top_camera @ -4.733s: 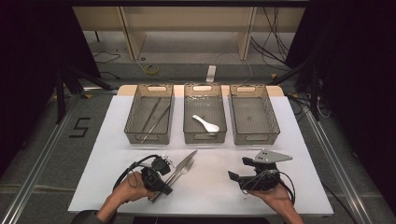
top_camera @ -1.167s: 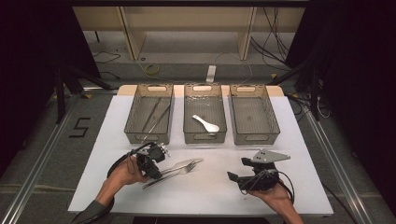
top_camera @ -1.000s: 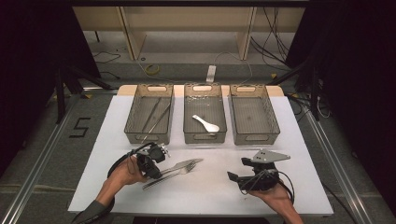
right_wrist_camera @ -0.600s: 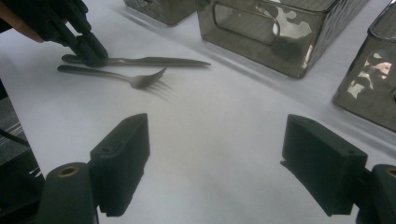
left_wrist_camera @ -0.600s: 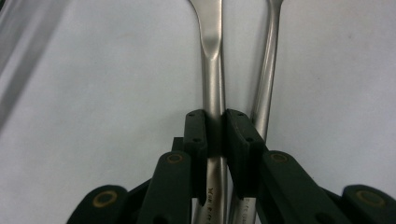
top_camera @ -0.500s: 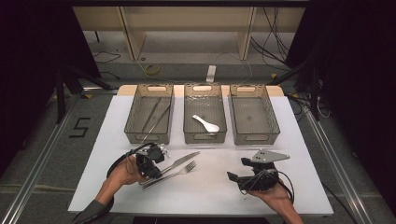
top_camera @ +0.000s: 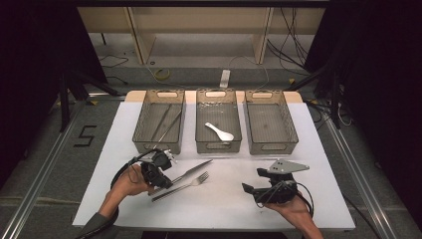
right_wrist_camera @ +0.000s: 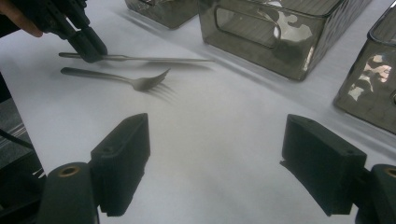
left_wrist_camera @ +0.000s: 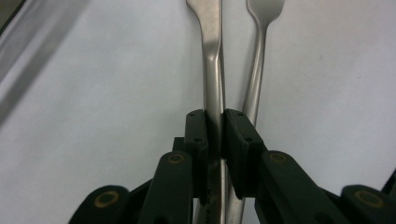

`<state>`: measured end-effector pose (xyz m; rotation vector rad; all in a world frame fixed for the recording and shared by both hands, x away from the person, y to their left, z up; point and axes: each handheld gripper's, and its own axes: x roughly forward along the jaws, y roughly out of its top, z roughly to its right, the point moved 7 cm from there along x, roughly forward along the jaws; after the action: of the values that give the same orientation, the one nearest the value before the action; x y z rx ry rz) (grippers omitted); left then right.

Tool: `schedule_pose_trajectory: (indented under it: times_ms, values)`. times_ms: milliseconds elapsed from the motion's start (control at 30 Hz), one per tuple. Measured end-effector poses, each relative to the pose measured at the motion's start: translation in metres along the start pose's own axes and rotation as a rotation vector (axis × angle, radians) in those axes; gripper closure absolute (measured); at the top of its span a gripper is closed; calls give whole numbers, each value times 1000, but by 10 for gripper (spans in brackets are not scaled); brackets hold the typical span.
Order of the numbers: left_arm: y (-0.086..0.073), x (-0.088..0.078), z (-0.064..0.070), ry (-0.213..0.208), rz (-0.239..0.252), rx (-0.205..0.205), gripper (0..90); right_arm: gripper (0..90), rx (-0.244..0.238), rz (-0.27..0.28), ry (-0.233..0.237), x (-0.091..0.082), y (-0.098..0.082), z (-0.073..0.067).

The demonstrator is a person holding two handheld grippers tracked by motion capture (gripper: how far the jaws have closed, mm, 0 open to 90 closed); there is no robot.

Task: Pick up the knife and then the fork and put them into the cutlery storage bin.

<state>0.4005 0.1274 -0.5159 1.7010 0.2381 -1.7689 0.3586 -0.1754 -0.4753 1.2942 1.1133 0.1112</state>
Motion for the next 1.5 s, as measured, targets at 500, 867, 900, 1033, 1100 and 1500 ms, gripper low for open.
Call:
schedule_pose_trajectory:
  times_ms: [500, 867, 900, 1033, 1100, 1500]
  values:
    - [-1, 4, -4, 29, -16, -38, 819, 246, -1, -1, 3, 1, 0, -1]
    - [4, 0, 2, 59, 7, 0, 835, 248, -5, 3, 2, 0, 1, 0]
    - [4, -2, 2, 63, 11, 1, 835, 248, -4, 4, 3, 0, 1, 0]
    - [7, -10, 3, 60, 43, -4, 836, 250, -2, 7, 5, 0, 1, 0]
    - [7, -14, 5, 56, 55, -9, 836, 253, -1, 7, 8, 0, 2, -1]
    - [21, -41, 28, 17, 136, 32, 837, 257, -12, 18, 37, -2, 9, -8]
